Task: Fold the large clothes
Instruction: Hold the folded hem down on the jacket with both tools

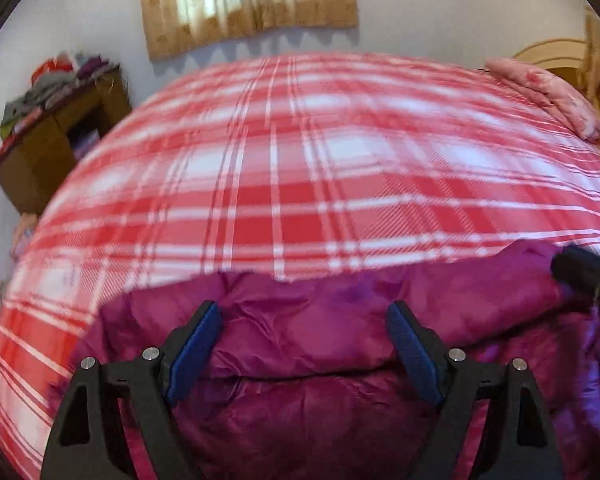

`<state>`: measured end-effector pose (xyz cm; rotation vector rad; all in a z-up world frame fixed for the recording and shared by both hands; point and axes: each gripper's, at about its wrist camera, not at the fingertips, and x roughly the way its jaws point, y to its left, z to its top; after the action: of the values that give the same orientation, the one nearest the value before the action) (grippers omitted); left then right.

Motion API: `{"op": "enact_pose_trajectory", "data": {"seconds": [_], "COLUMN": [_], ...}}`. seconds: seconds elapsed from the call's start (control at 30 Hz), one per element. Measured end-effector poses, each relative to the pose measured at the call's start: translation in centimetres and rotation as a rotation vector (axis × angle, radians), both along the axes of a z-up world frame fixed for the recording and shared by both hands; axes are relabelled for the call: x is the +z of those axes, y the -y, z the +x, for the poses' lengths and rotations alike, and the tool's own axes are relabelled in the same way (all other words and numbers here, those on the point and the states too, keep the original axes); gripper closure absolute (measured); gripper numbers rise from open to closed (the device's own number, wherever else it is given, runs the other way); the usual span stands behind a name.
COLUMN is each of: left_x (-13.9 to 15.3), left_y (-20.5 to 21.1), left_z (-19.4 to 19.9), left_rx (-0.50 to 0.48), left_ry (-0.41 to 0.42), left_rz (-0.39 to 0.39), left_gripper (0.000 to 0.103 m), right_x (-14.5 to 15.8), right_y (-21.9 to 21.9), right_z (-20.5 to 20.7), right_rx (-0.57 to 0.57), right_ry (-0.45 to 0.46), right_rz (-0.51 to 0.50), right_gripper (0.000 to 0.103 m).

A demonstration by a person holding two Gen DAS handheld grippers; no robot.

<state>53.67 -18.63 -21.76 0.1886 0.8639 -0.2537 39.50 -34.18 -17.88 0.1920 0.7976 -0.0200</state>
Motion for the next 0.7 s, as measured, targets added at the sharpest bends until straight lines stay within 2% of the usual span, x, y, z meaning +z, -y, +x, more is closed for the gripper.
{"op": "enact_pose_trajectory", "data": {"seconds": [0.13, 0.23, 0.37, 0.7], "left_x": [-1.0, -1.6, -1.7, -2.1], "left_y": [0.3, 0.7, 0.5, 0.6], "left_z": [-0.3, -0.3, -0.2, -0.1], "left_rx": [-0.001, 0.0, 0.005, 0.01], "left_ry": [0.013, 0.022, 0.012, 0.018], "left_rz": [0.017, 0.043, 0.024, 0.051], "left_gripper": [0.017, 0.017, 0.016, 0.015], "right_x": [-2.8, -3.1, -3.7, -4.3], "right_y": [-0.5, 0.1, 0.3, -0.2], "right_z": [-0.5, -0.6, -0.5, -0.1], "right_rx": [0.027, 0.017, 0.013, 0.011], "right_ry": [-0.027, -0.021, -0.028, -0.053], "right_rz": [-0.029, -0.005, 0.006, -0.034], "right_gripper": [0.078, 0.079, 0.079, 0.079]}}
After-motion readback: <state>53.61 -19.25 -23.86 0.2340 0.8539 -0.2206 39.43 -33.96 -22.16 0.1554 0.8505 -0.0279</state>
